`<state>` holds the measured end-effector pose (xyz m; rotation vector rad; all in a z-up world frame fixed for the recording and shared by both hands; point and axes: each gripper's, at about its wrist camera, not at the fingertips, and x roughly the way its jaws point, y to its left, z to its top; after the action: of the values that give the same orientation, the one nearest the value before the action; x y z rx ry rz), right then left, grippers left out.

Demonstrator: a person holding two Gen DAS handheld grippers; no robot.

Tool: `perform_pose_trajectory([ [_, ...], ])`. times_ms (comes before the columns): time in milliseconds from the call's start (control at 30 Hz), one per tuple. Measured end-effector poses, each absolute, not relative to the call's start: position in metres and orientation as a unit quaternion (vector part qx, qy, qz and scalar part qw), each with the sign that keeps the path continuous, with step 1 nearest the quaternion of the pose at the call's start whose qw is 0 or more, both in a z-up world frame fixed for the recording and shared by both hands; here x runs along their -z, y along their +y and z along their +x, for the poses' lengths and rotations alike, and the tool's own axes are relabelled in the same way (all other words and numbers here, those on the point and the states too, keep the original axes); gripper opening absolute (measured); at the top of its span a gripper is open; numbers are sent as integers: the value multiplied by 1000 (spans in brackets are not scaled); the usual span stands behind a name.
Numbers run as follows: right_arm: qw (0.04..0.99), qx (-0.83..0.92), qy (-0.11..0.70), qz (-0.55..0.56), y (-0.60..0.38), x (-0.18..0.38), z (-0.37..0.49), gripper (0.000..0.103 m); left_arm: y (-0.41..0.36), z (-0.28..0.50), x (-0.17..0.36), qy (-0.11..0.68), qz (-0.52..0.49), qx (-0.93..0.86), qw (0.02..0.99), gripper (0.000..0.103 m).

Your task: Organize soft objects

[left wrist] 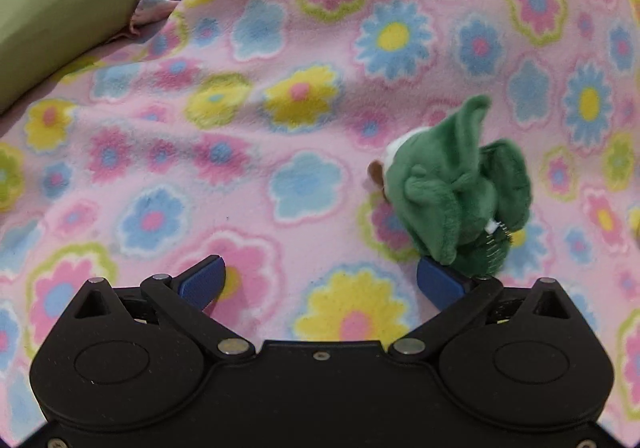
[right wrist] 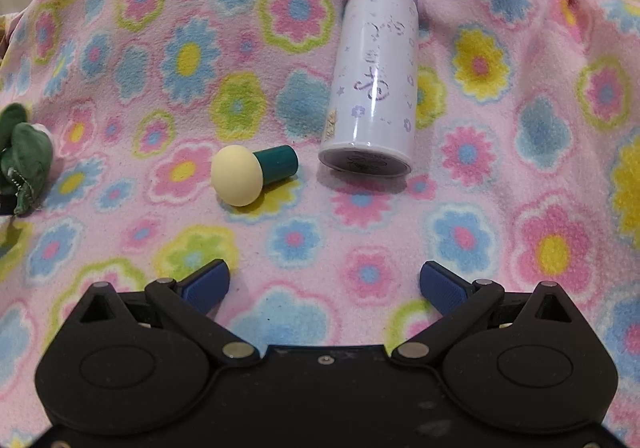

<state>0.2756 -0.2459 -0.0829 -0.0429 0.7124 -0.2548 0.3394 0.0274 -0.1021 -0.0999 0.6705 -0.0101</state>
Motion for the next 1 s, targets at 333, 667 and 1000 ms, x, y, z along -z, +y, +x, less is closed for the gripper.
perform_pose_trajectory([
  [333, 941, 42, 336, -2, -213, 75, 306, 94, 21, 340, 104, 326, -35, 0, 945, 99],
  [667, 945, -23, 325, -21, -187, 78, 340, 95, 19, 340, 106, 325, -30, -5, 945, 100],
  [1000, 948, 33, 318, -13, -201, 78, 336, 91, 19, 340, 106, 325, -28, -6, 945, 100],
])
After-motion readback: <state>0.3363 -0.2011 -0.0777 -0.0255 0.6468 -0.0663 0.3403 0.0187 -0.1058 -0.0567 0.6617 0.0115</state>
